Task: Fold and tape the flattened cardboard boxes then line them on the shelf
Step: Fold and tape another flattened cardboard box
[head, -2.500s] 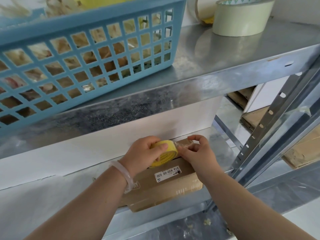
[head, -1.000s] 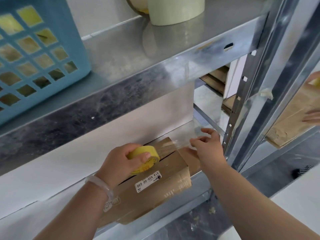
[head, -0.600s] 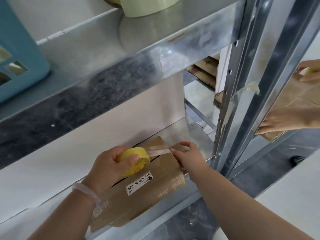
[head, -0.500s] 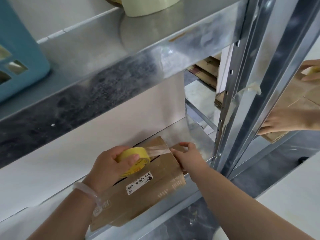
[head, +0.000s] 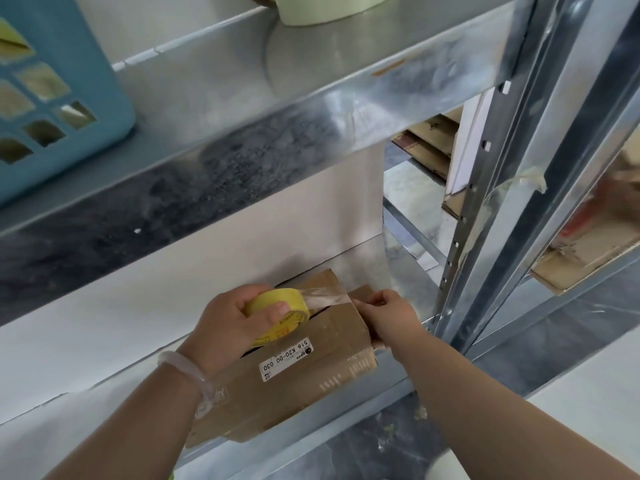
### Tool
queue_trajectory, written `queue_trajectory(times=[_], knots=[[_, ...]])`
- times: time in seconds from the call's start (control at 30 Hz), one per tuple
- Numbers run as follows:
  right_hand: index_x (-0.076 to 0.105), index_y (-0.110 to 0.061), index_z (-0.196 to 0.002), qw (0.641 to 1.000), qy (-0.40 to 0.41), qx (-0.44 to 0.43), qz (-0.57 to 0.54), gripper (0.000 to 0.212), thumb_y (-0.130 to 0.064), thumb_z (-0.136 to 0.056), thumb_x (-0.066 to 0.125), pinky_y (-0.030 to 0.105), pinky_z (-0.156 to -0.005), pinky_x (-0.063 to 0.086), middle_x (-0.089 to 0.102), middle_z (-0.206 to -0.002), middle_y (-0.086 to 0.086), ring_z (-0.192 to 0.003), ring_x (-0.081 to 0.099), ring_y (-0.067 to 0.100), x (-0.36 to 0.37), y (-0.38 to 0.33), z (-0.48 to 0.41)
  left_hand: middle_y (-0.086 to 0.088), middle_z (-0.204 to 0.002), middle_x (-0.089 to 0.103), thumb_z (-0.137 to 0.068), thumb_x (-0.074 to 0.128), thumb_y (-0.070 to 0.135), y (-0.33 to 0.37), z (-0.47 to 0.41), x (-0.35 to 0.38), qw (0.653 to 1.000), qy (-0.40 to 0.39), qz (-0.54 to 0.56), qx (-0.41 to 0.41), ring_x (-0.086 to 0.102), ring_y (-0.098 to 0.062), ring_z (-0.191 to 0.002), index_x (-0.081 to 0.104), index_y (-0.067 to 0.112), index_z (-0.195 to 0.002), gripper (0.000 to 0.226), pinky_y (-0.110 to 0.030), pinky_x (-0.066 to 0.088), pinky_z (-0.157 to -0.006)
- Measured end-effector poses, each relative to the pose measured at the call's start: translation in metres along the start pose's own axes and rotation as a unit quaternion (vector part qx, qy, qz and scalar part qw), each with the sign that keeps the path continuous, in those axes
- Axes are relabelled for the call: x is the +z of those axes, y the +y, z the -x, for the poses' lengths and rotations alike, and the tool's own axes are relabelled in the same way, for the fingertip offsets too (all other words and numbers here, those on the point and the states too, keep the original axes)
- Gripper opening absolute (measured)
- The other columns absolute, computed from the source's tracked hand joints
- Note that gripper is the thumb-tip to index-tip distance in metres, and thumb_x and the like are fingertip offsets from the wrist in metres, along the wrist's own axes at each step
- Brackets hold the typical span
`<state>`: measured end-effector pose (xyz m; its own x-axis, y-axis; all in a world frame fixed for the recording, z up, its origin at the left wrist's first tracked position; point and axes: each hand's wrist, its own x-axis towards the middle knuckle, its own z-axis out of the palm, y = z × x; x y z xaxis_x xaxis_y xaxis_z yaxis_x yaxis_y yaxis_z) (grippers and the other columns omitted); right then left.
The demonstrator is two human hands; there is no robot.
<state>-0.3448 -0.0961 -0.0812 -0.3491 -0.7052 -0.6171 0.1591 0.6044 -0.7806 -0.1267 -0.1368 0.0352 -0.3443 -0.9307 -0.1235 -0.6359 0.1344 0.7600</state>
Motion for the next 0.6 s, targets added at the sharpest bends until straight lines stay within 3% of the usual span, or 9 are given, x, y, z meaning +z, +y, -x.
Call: queue_trajectory(times=[0.1,0.17,0.27,0.33,0.4,0.43,0.5,0.53,0.6], knots=[[0.070,-0.011,-0.094,1.000,-0.012,0.011,-0.004,0.015,-0.024,-0.087,0.072,0.026,-0.041,0.048,0.061,-0.059,0.007,-0.042,0.055,0.020,0.000,0.004,0.000,0.014,-0.082,0.071,-0.049,0.058,0.071,-0.001,0.000,0.000,1.000,0.005,0.000,-0.001,0.062,0.007,-0.079,0.064,0.041,-0.089,0.050,-0.005,0.044,-0.061],[0.068,-0.014,-0.099,0.998,-0.014,-0.008,0.061,0.012,-0.022,-0.090,0.067,0.035,-0.044,0.055,0.066,-0.066,0.006,-0.043,0.061,0.026,0.001,0.003,0.000,0.013,-0.085,0.070,-0.050,0.057,0.071,-0.001,0.000,0.000,1.000,0.002,-0.007,0.005,0.062,0.008,-0.079,0.063,0.041,-0.090,0.051,-0.005,0.043,-0.062],[0.056,-0.023,-0.116,0.985,0.006,-0.073,0.157,0.027,-0.022,-0.090,0.064,0.037,-0.056,0.060,0.064,-0.104,0.002,-0.068,0.069,0.027,-0.002,0.000,0.001,0.013,-0.086,0.069,-0.052,0.055,0.073,-0.003,0.000,0.000,1.000,-0.007,-0.016,0.009,0.062,0.006,-0.079,0.063,0.041,-0.090,0.050,-0.007,0.045,-0.062],[0.055,-0.029,-0.124,0.977,0.049,-0.159,0.134,0.034,-0.026,-0.091,0.064,0.033,-0.071,0.059,0.062,-0.110,-0.004,-0.084,0.065,0.013,-0.007,-0.007,0.012,0.014,-0.083,0.069,-0.052,0.056,0.074,-0.003,0.000,-0.001,1.000,-0.005,-0.015,0.003,0.062,0.006,-0.078,0.064,0.042,-0.089,0.050,-0.008,0.044,-0.063],[0.052,-0.038,-0.130,0.962,0.026,-0.262,0.069,0.045,-0.044,-0.088,0.066,0.027,-0.085,0.053,0.058,-0.121,-0.014,-0.099,0.057,0.000,-0.008,-0.019,0.028,0.017,-0.078,0.070,-0.053,0.062,0.070,-0.003,-0.001,-0.001,1.000,-0.005,-0.007,0.000,0.062,0.006,-0.073,0.065,0.041,-0.086,0.044,-0.009,0.044,-0.062],[0.047,-0.044,-0.134,0.952,-0.025,-0.297,0.069,0.059,-0.055,-0.080,0.068,0.025,-0.093,0.048,0.051,-0.129,-0.019,-0.109,0.052,-0.002,-0.007,-0.026,0.035,0.018,-0.077,0.069,-0.054,0.064,0.068,-0.002,-0.001,-0.002,1.000,-0.008,-0.005,0.003,0.063,0.005,-0.071,0.066,0.040,-0.085,0.042,-0.009,0.045,-0.061],[0.029,-0.052,-0.144,0.917,-0.125,-0.331,0.186,0.091,-0.063,-0.067,0.075,0.027,-0.108,0.035,0.035,-0.144,-0.021,-0.132,0.035,-0.001,0.001,-0.035,0.045,0.019,-0.077,0.069,-0.058,0.064,0.066,0.001,-0.002,-0.003,1.000,-0.017,-0.011,0.009,0.063,0.004,-0.070,0.067,0.039,-0.084,0.037,-0.013,0.047,-0.062],[0.021,-0.051,-0.148,0.884,-0.148,-0.349,0.275,0.102,-0.061,-0.065,0.079,0.030,-0.114,0.027,0.026,-0.150,-0.023,-0.139,0.022,-0.004,0.004,-0.035,0.046,0.020,-0.077,0.069,-0.061,0.064,0.063,0.003,-0.002,-0.004,1.000,-0.021,-0.015,0.010,0.064,0.004,-0.071,0.066,0.039,-0.083,0.033,-0.014,0.047,-0.063],[0.019,-0.043,-0.151,0.834,-0.148,-0.381,0.371,0.109,-0.056,-0.064,0.083,0.034,-0.119,0.018,0.010,-0.143,-0.040,-0.137,-0.004,-0.020,0.008,-0.033,0.044,0.024,-0.078,0.069,-0.064,0.064,0.060,0.007,-0.003,-0.008,0.999,-0.028,-0.025,0.011,0.064,0.005,-0.072,0.065,0.042,-0.080,0.025,-0.016,0.048,-0.065]])
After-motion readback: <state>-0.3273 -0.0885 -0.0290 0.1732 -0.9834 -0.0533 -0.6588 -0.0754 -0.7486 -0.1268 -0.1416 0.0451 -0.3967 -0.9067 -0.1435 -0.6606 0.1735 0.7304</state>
